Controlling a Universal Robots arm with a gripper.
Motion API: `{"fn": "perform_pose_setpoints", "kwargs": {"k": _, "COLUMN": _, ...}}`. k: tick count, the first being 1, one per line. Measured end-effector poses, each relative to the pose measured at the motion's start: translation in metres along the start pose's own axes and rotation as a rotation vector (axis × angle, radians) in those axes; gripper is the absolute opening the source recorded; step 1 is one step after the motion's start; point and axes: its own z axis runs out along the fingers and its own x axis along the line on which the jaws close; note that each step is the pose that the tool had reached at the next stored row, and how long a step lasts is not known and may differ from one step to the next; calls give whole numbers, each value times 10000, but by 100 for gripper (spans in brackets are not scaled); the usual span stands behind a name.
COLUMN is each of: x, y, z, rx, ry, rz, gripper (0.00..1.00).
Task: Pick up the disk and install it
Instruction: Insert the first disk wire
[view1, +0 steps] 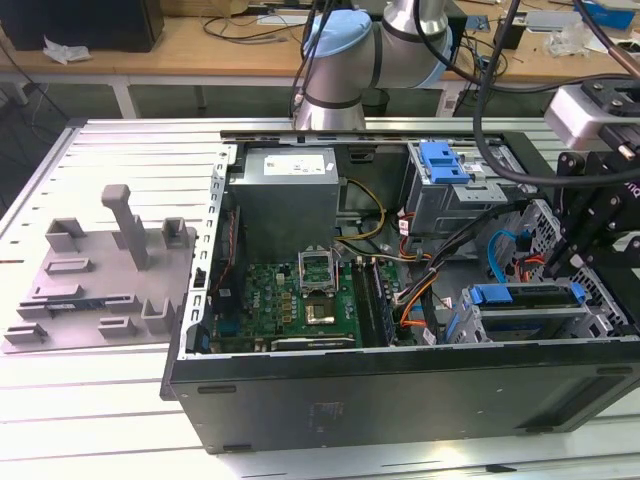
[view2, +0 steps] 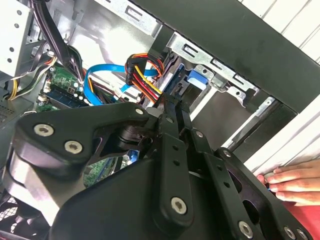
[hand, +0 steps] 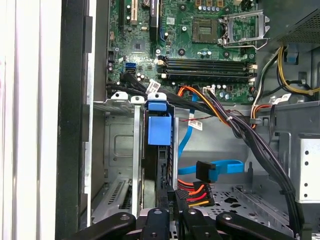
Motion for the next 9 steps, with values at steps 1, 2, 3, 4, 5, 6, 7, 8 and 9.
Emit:
{"fn": "perform_pose_setpoints", "kwargs": {"k": 1, "x": 0, "y": 0, "z": 2, "rx": 0, "ry": -1, "rz": 0, "gripper": 17}}
{"fn": "perform_pose_setpoints", "kwargs": {"k": 2, "x": 0, "y": 0, "z": 4, "rx": 0, "ry": -1, "rz": 0, "gripper": 17}}
{"fn": "perform_pose_setpoints", "kwargs": {"k": 3, "x": 0, "y": 0, "z": 6, "rx": 0, "ry": -1, "rz": 1, "gripper": 17}}
{"fn": "perform_pose_setpoints", "kwargs": {"k": 4, "x": 0, "y": 0, "z": 7, "rx": 0, "ry": -1, "rz": 0, "gripper": 17}}
{"fn": "perform_pose_setpoints", "kwargs": {"k": 5, "x": 0, "y": 0, "z": 10, "rx": 0, "ry": -1, "rz": 0, "gripper": 17}}
{"fn": "perform_pose_setpoints", "kwargs": {"k": 6, "x": 0, "y": 0, "z": 11, "rx": 0, "ry": -1, "rz": 0, "gripper": 17}}
{"fn": "perform_pose_setpoints", "kwargs": {"k": 7, "x": 0, "y": 0, "z": 13, "rx": 0, "ry": -1, "rz": 1, "gripper": 17}}
{"fn": "perform_pose_setpoints", "kwargs": {"k": 8, "x": 0, "y": 0, "z": 14, "rx": 0, "ry": -1, "rz": 0, "gripper": 17}}
{"fn": "perform_pose_setpoints", "kwargs": {"k": 9, "x": 0, "y": 0, "z": 16, "rx": 0, "ry": -1, "rz": 0, "gripper": 17}}
